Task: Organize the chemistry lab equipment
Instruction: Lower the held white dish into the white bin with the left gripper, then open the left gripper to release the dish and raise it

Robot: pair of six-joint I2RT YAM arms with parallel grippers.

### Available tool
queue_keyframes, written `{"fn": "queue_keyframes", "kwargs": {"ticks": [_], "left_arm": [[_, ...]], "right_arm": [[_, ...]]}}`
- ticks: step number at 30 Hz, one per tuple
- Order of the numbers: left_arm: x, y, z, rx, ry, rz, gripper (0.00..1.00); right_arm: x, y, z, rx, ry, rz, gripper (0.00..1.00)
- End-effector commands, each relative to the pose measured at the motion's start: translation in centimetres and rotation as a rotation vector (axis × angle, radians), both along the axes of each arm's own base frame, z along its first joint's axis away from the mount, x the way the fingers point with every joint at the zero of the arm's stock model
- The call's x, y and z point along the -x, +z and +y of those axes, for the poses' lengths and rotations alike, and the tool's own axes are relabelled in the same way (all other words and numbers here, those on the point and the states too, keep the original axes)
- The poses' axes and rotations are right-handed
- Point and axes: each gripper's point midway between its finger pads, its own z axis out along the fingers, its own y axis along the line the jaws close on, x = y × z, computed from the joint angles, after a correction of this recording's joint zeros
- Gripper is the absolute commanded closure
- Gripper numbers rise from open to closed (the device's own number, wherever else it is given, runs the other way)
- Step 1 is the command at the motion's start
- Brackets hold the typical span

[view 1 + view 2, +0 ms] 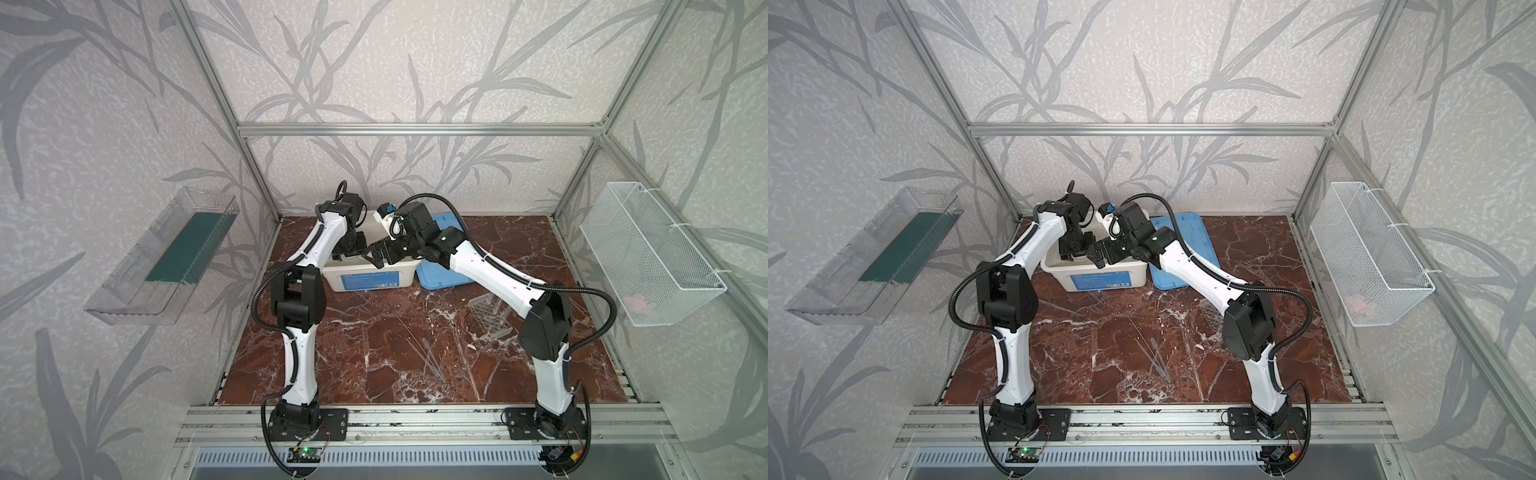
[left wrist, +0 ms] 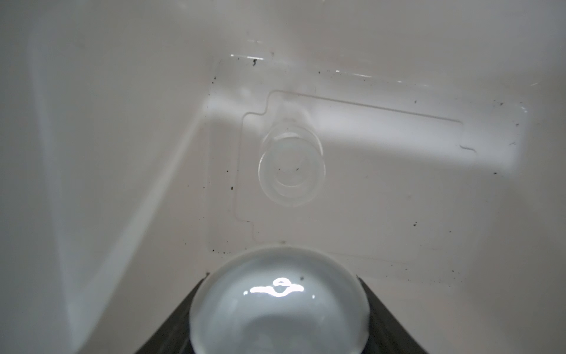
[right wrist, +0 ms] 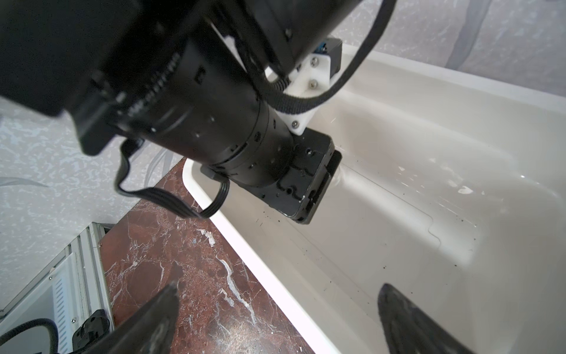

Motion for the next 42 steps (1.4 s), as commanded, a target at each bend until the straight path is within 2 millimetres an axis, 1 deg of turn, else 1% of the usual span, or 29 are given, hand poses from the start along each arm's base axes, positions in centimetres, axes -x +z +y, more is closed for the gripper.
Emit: {"fn": "queue_keyframes", "kwargs": {"ticks": [1, 5, 9, 15, 22, 24, 27, 32, 35, 38, 40, 42], "left_arm": [[0.2, -1.3, 0.2, -0.01, 0.022, 0.01, 0.5], [0.3, -2.8, 0.0, 0.006, 0.031, 0.021, 0.51], [0.3, -3.8, 0.5, -0.019, 0.051, 0.002, 0.52], [0.2, -5.2, 0.1, -0.004, 0.051, 0.013, 0.5], [0.7, -6.9, 0.7, -0.034, 0.063, 0.047, 0.49], [0.9, -7.7, 0.5, -0.024, 0.064, 0.06, 0.47], [0.9, -8.5, 0.0, 0.0, 0.059, 0.06, 0.46], [0.9, -8.7, -0.1, -0.001, 0.061, 0.058, 0.46], [1.1, -8.1, 0.5, -0.039, 0.06, 0.055, 0.46], [1.2, -7.8, 0.5, -0.033, 0.06, 0.046, 0.41], [1.3, -7.9, 0.5, -0.038, 0.061, 0.055, 0.38], [1.3, -7.6, 0.4, -0.029, 0.063, 0.046, 0.33]], "right_arm": [[-0.5, -1.0, 0.3, -0.012, 0.005, 0.025, 0.01], [-0.8, -2.0, 0.5, -0.001, 0.008, 0.043, 0.01], [-1.0, -2.9, 0.7, 0.003, 0.008, 0.057, 0.01], [-1.1, -3.5, 1.2, -0.003, 0.021, 0.062, 0.01], [-1.4, -4.5, 1.2, 0.017, 0.008, 0.078, 0.01], [-1.4, -4.6, 1.2, 0.017, 0.008, 0.081, 0.01], [-1.4, -4.6, 1.2, 0.018, 0.006, 0.08, 0.01], [-1.4, -4.8, 1.0, 0.022, 0.001, 0.084, 0.01], [-1.4, -5.0, 0.9, 0.023, -0.001, 0.088, 0.01], [-1.4, -5.1, 0.9, 0.021, -0.003, 0.091, 0.0], [-1.5, -5.0, 0.8, 0.018, -0.006, 0.093, 0.0], [-1.5, -4.8, 0.7, 0.017, -0.007, 0.093, 0.01]]}}
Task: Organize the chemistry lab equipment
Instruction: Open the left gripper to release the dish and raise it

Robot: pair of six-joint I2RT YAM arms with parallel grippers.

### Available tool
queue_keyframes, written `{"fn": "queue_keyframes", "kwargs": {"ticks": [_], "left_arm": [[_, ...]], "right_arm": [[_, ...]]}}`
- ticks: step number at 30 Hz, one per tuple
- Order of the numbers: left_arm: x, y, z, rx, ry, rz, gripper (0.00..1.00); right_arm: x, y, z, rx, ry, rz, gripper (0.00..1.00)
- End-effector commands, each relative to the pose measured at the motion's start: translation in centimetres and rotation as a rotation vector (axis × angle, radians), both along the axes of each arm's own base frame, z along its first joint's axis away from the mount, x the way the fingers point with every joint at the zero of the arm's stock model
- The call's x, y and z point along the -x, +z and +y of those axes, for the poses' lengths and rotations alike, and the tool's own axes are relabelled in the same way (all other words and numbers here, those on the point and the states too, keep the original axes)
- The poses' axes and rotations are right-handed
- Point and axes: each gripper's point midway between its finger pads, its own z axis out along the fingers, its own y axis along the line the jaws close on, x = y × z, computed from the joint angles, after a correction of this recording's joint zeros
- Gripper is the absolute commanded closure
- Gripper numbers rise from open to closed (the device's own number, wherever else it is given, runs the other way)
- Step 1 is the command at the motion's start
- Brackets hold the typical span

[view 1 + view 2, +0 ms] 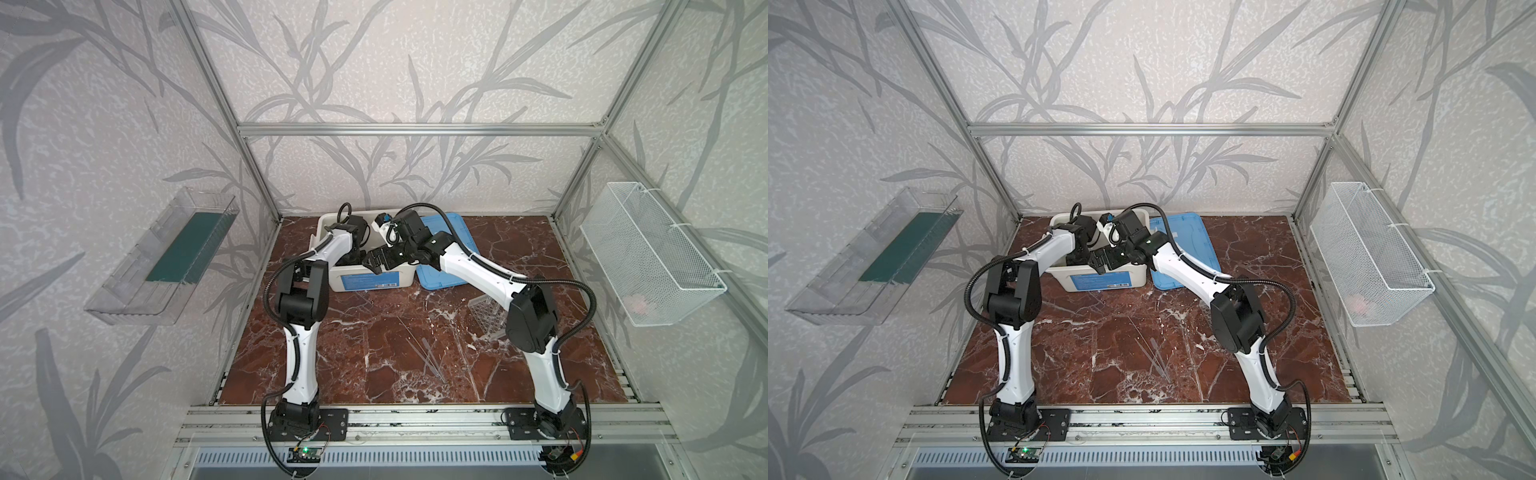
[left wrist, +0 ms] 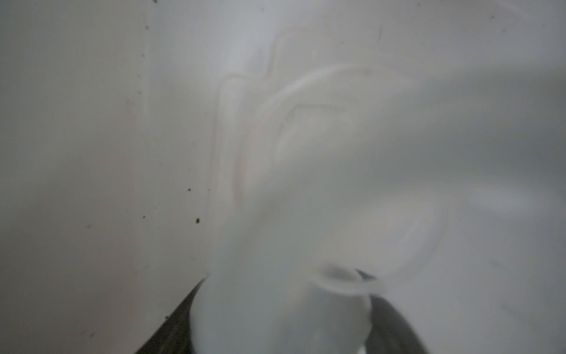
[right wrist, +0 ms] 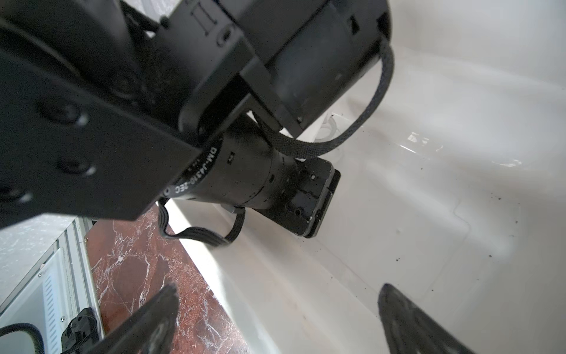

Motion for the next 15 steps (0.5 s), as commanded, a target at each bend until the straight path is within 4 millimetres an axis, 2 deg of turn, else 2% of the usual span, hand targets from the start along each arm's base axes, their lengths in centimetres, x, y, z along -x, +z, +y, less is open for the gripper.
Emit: {"fn": "queue_keyframes", "kwargs": {"ticks": [1, 10, 15], "left_arm": [[0.8, 0.8, 0.3, -0.018, 0.009, 0.008, 0.31], [0.4, 4.3, 0.4, -0.016, 0.008, -0.053, 0.14], [0.5, 7.6, 0.7, -0.02, 0.008, -0.106, 0.11]], "right_arm": [[-0.3, 0.7, -0.1, -0.018, -0.004, -0.006, 0.01], [-0.1, 2.9, -0.7, -0.024, -0.012, -0.033, 0.01], [0.4, 5.0, -1.3, -0.042, -0.018, -0.054, 0.01]]}}
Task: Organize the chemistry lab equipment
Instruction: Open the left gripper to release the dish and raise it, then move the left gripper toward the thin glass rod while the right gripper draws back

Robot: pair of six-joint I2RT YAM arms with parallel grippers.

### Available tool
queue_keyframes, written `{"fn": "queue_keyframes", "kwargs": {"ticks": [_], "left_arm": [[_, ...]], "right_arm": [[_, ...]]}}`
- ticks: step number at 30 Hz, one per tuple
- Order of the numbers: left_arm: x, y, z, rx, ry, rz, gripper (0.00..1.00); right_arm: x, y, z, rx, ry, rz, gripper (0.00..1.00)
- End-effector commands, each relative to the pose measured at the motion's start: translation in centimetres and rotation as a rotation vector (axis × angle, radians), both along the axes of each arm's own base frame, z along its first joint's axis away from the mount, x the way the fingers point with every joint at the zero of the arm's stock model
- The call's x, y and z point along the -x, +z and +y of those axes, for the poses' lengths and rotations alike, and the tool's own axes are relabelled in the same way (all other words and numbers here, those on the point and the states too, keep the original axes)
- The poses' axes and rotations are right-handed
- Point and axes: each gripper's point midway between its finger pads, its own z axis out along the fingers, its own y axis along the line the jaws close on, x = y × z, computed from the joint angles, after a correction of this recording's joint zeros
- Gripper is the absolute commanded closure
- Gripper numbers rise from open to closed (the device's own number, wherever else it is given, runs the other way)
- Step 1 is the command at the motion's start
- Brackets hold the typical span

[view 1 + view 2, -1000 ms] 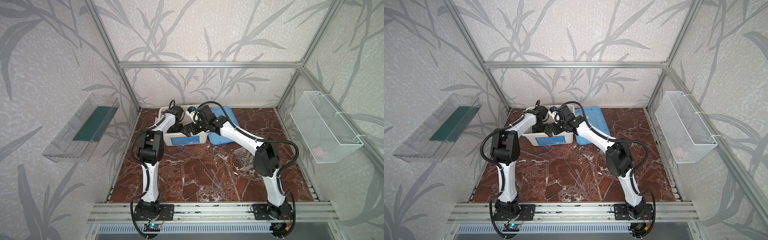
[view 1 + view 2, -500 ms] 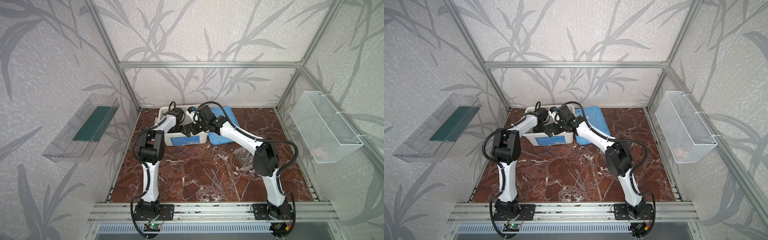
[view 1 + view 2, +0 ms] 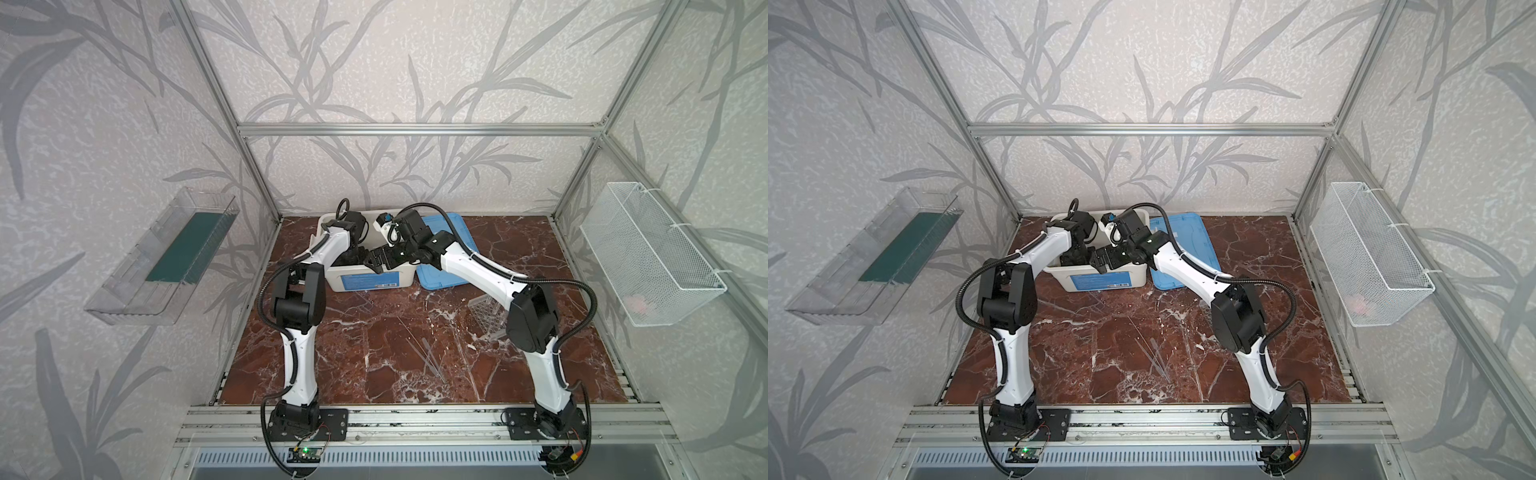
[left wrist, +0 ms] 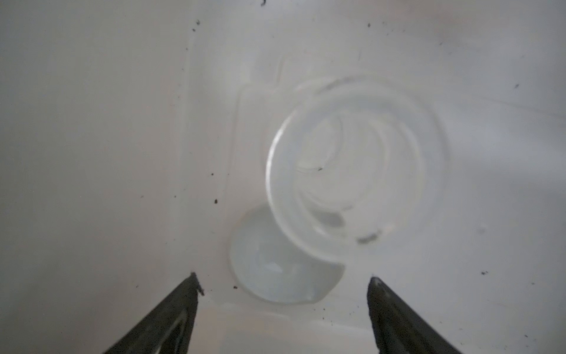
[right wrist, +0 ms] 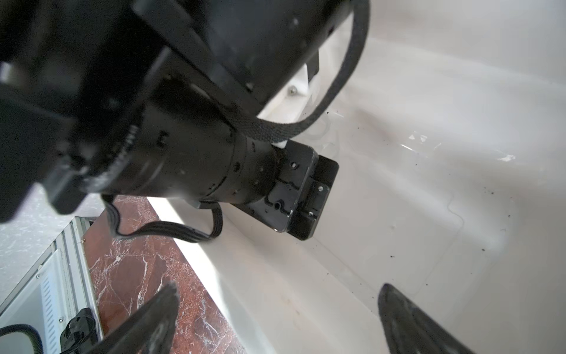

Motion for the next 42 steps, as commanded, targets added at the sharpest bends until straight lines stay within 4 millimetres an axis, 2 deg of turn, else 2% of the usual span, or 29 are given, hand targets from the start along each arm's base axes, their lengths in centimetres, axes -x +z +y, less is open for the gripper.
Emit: {"fn": "queue_keyframes", "kwargs": {"ticks": [1, 8, 15, 21, 25, 28, 31, 33, 39, 42], "left_arm": [[0.3, 5.0, 0.5, -0.018, -0.001, -0.073, 0.1], [1.5, 11.5, 0.2, 0.036, -0.012, -0.195, 0.01], [4.6, 17.4, -1.3, 0.164, -0.067, -0.31, 0.01], [8.9, 20.9, -3.0, 0.222, -0.117, -0.366, 0.02], [12.1, 21.8, -6.1, 0.3, -0.137, -0.392, 0.03], [14.1, 21.4, -8.4, 0.354, -0.127, -0.403, 0.03], [15.7, 19.5, -10.9, 0.416, -0.104, -0.353, 0.03], [16.6, 17.6, -11.7, 0.435, -0.003, -0.302, 0.16], [19.1, 12.0, -15.9, 0.529, 0.255, -0.222, 0.22], [19.3, 8.6, -17.3, 0.57, 0.377, -0.182, 0.29]], "right_arm": [[0.5, 5.4, -1.0, -0.053, -0.013, -0.065, 0.01], [2.4, 9.7, -3.3, -0.095, -0.039, -0.123, 0.01], [5.8, 12.3, -7.9, -0.111, -0.097, -0.175, 0.01], [9.4, 11.5, -12.8, -0.056, -0.154, -0.169, 0.01], [11.8, 10.0, -16.4, -0.01, -0.214, -0.148, 0.01], [13.7, 8.7, -18.7, 0.009, -0.242, -0.133, 0.01], [15.3, 6.8, -20.4, 0.038, -0.259, -0.105, 0.01], [16.0, 5.6, -21.5, 0.065, -0.276, -0.087, 0.01], [17.5, 3.1, -23.5, 0.074, -0.326, -0.056, 0.01], [18.0, 1.8, -23.5, 0.062, -0.327, -0.021, 0.01]]}}
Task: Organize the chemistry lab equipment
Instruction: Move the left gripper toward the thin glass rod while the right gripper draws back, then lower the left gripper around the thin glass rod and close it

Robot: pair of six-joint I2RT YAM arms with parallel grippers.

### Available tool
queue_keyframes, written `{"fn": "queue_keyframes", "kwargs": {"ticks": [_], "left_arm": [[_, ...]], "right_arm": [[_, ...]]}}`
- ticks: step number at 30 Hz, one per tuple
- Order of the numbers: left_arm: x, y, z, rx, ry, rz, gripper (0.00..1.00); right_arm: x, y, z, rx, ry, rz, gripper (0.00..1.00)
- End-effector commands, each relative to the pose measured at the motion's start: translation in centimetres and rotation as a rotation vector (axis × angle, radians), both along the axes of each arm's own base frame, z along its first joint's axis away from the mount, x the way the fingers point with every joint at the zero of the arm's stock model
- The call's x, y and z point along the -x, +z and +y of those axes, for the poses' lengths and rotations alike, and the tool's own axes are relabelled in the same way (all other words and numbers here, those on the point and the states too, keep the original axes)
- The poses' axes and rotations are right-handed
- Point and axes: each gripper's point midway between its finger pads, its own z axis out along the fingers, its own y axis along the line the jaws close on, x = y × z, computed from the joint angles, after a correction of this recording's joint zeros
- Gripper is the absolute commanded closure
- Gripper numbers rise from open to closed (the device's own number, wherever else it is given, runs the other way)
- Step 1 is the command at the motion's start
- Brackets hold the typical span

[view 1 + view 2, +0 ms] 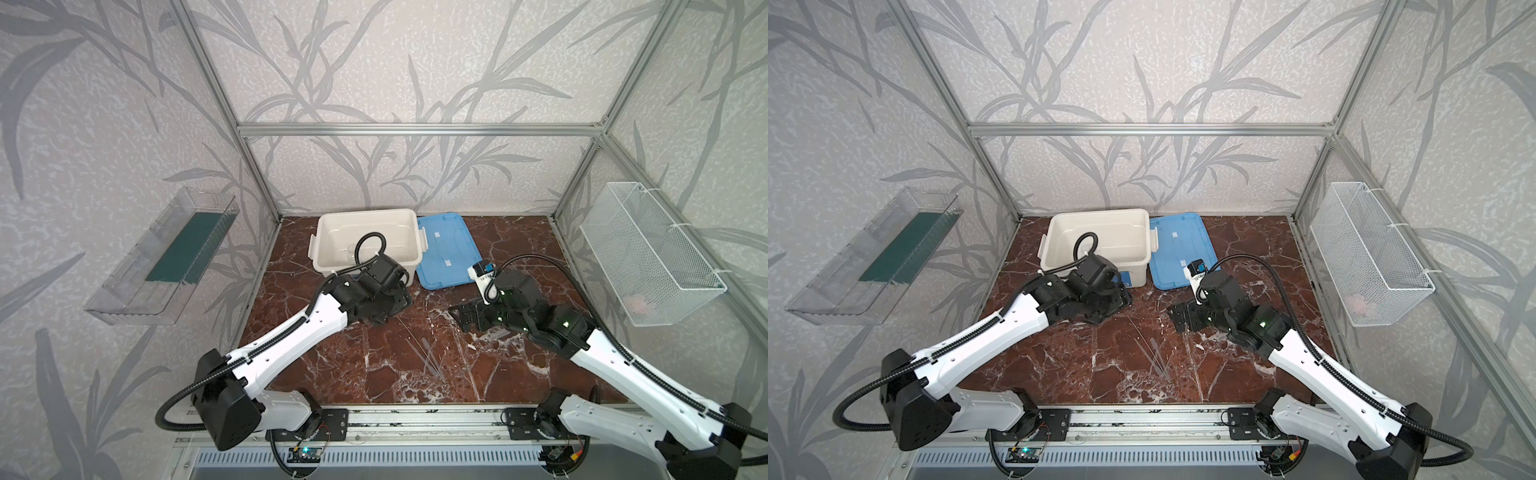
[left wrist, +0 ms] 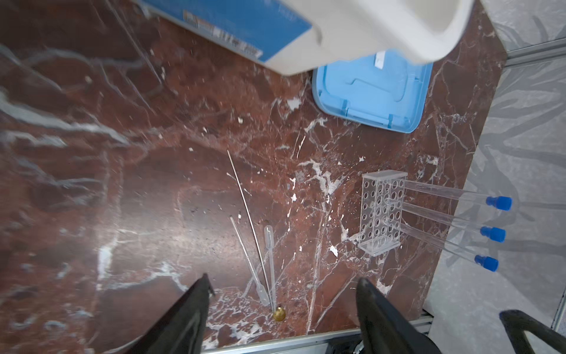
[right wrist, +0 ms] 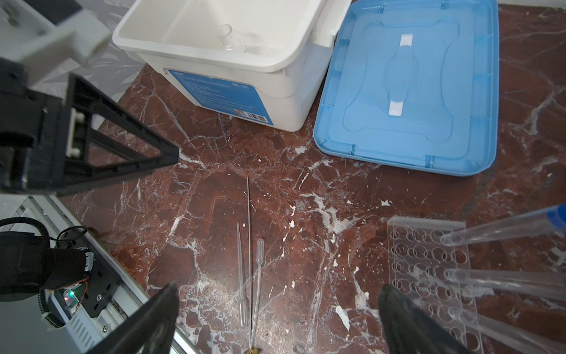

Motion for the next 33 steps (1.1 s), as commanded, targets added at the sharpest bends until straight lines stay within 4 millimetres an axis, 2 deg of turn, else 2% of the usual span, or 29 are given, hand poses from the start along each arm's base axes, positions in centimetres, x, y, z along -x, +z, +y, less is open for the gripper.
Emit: {"fn": "queue_keyframes", "kwargs": {"ticks": [1, 3, 8, 12, 16, 24, 29, 33], "left_arm": [[-1.2, -2.2, -1.3, 0.113, 0.267, 0.058, 0.32], [-1.1, -3.7, -2.1, 0.088, 0.283, 0.095, 0.37], [-1.0, -6.2, -4.4, 0.08, 0.316, 0.15, 0.42], [-0.3, -8.5, -5.1, 0.063, 0.364, 0.206, 0.49], [0.0, -9.8, -5.7, 0.041, 0.362, 0.237, 0.58], [1.3, -12.7, -5.5, -0.029, 0.373, 0.311, 0.6], [1.8, -13.3, -5.2, -0.043, 0.378, 0.314, 0.61], [2.1, -14.4, -5.1, -0.039, 0.385, 0.329, 0.67]], "right_arm": [[0.4, -1.0, -0.4, -0.02, -0.027, 0.033, 0.01], [0.8, -2.2, -0.2, -0.014, -0.017, 0.067, 0.01], [1.0, -4.3, -0.4, 0.016, -0.006, 0.088, 0.01], [0.9, -5.0, -0.4, 0.022, -0.003, 0.094, 0.01], [0.8, -5.3, 0.0, 0.013, 0.01, 0.101, 0.01], [0.7, -6.4, 0.2, 0.022, 0.015, 0.115, 0.01], [0.7, -6.9, 0.1, 0.026, 0.011, 0.12, 0.01], [0.6, -7.1, 0.1, 0.033, 0.008, 0.121, 0.01]]}}
